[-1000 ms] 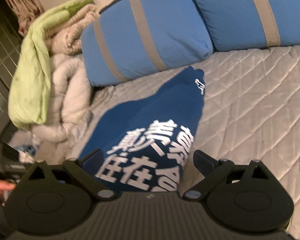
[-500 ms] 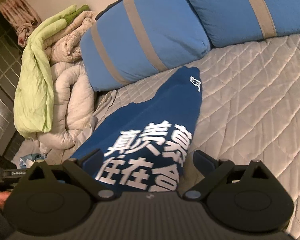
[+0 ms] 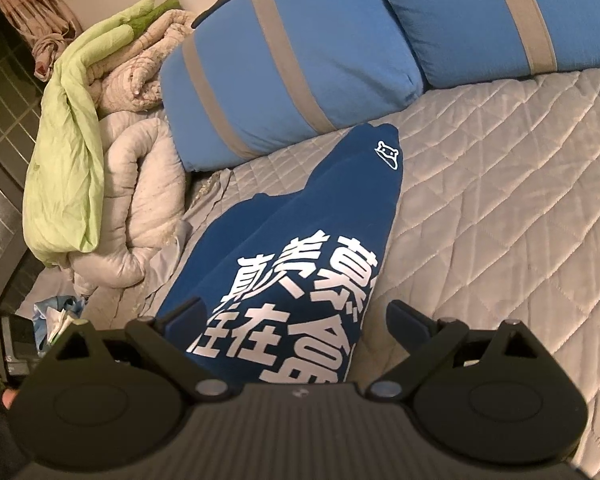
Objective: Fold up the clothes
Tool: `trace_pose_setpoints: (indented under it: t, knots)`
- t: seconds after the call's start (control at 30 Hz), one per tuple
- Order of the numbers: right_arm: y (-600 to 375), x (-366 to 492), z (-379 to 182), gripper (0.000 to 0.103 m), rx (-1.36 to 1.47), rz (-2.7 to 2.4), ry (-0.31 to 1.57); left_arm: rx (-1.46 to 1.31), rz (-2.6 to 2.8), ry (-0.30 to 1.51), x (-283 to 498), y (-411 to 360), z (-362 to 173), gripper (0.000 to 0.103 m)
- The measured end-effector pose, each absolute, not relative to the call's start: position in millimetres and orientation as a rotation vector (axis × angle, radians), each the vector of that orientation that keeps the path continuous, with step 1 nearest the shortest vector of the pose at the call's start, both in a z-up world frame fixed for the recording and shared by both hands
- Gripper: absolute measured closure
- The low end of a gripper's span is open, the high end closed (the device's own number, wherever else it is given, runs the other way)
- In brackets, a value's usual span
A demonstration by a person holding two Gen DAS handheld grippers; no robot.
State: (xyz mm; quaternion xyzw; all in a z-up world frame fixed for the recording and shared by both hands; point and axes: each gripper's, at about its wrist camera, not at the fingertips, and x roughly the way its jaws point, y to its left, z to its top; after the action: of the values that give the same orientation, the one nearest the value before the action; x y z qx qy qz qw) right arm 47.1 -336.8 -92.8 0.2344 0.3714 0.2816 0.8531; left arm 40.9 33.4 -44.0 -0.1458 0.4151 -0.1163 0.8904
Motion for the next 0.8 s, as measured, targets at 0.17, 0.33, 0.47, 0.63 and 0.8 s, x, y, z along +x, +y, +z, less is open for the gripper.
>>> trace_pose_setpoints:
  t: [0.17, 0.33, 0.47, 0.63, 0.8]
  knots:
    - [-336.7, 48.5, -94.2, 0.003, 0.494, 0.584, 0.788, -0.443, -0.309, 0.925, 59.4, 46.9, -52.1, 0.031]
    - [-336.9, 50.2, -95.8, 0.003, 0.497, 0.575, 0.796, -0.568, -0.348, 1.03, 80.5, 50.8, -80.3, 0.025]
    - [-337.1, 51.5, -97.1, 0.003, 0.499, 0.567, 0.801, -0.631, -0.379, 1.063, 87.1, 53.4, -101.3, 0.018]
    - [-337.3, 53.2, -98.8, 0.003, 0.502, 0.557, 0.808, -0.716, -0.456, 1.03, 86.7, 64.8, -112.0, 0.014]
    - [-337.6, 57.1, -101.6, 0.003, 0.517, 0.546, 0.819, -0.895, -0.537, 1.023, 90.0, 82.2, -127.4, 0.015]
